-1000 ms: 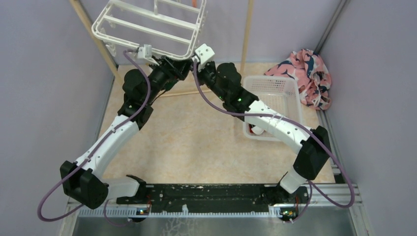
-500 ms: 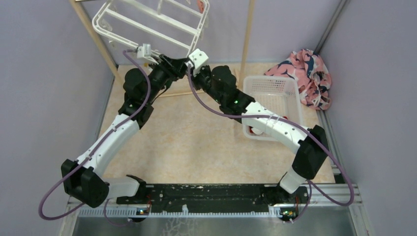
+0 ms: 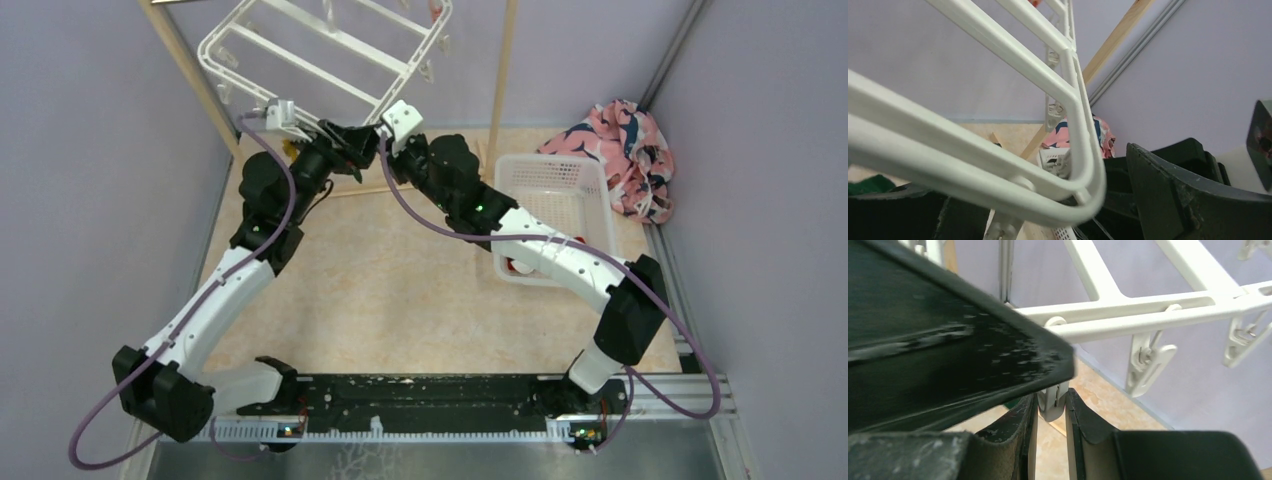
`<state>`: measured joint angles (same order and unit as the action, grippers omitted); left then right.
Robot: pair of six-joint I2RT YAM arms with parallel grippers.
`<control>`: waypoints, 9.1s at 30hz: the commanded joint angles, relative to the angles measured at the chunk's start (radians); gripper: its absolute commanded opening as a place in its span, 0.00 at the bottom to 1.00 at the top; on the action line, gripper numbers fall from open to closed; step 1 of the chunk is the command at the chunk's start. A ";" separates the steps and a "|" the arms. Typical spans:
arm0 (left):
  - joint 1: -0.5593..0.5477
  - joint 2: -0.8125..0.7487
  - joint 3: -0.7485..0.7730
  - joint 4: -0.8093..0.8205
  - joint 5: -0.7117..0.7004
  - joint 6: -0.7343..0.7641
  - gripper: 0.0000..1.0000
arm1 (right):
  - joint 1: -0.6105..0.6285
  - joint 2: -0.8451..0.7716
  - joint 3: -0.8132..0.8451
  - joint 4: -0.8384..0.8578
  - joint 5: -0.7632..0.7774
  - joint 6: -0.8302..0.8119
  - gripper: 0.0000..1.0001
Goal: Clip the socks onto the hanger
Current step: Open the clamp at the hanger, then pick up the sock from the bin.
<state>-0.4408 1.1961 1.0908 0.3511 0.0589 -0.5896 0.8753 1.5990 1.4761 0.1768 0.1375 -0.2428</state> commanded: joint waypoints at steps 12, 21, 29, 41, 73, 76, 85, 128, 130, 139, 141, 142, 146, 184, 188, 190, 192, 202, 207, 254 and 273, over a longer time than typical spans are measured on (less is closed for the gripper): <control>0.001 -0.268 0.107 -0.560 -0.087 -0.083 0.98 | 0.019 -0.032 0.063 -0.017 0.018 -0.009 0.00; 0.002 -0.249 0.169 -0.612 0.151 -0.122 0.98 | 0.019 -0.049 0.059 -0.026 0.020 -0.011 0.00; 0.001 -0.213 0.125 -0.514 0.151 -0.144 0.98 | 0.019 -0.066 0.044 -0.024 0.007 -0.007 0.00; 0.001 -0.088 0.127 -0.319 0.117 -0.174 0.98 | 0.019 -0.085 0.008 -0.016 -0.023 0.012 0.00; -0.004 -0.034 0.115 -0.213 0.018 -0.198 0.88 | 0.021 -0.037 0.030 -0.015 -0.021 0.013 0.00; -0.004 -0.030 0.110 -0.215 0.000 -0.190 0.87 | 0.022 -0.037 0.035 -0.011 -0.032 0.016 0.00; -0.011 0.005 0.102 -0.213 -0.004 -0.182 0.70 | 0.031 -0.032 0.048 -0.018 -0.039 0.017 0.00; -0.037 -0.044 0.072 -0.194 -0.016 -0.093 0.00 | 0.030 -0.117 -0.065 0.022 0.025 0.015 0.48; -0.036 -0.045 0.068 -0.192 -0.006 -0.091 0.00 | 0.030 -0.140 -0.097 0.023 0.036 -0.001 0.51; -0.037 -0.048 0.064 -0.186 0.001 -0.094 0.00 | -0.019 -0.238 -0.160 0.029 -0.124 -0.001 0.56; -0.036 -0.045 0.066 -0.184 0.005 -0.097 0.00 | -0.019 -0.230 -0.139 0.018 -0.133 -0.001 0.56; -0.037 -0.042 0.067 -0.183 0.007 -0.099 0.00 | -0.019 -0.223 -0.129 0.013 -0.147 -0.001 0.56; -0.037 -0.035 0.070 -0.184 0.010 -0.101 0.00 | -0.019 -0.189 -0.095 0.010 -0.197 0.015 0.56; -0.037 -0.079 0.046 -0.224 -0.074 -0.115 0.37 | -0.018 -0.089 0.006 0.020 -0.210 0.039 0.00; -0.037 -0.117 0.005 -0.183 -0.106 -0.108 0.46 | -0.018 -0.092 -0.003 0.023 -0.210 0.049 0.00; -0.036 -0.117 0.007 -0.177 -0.100 -0.097 0.54 | -0.018 -0.089 -0.001 0.020 -0.208 0.050 0.00; -0.037 -0.110 0.012 -0.177 -0.081 -0.087 0.60 | -0.018 -0.086 0.003 0.018 -0.208 0.051 0.00; -0.038 -0.081 0.004 -0.152 -0.064 -0.080 0.56 | -0.018 -0.083 0.003 0.015 -0.204 0.052 0.00; -0.037 -0.079 -0.001 -0.150 -0.070 -0.081 0.27 | -0.018 -0.082 0.004 0.013 -0.205 0.055 0.00; -0.037 -0.040 -0.079 -0.035 0.026 -0.017 0.00 | -0.638 -0.105 -0.479 -0.220 0.039 0.611 0.82; -0.036 -0.010 -0.052 -0.069 0.049 -0.011 0.00 | -0.639 0.129 -0.491 -0.146 -0.035 0.676 0.03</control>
<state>-0.4751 1.1652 1.0298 0.3565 0.0624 -0.6262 0.2382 1.7168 0.9501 -0.0067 0.1139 0.4156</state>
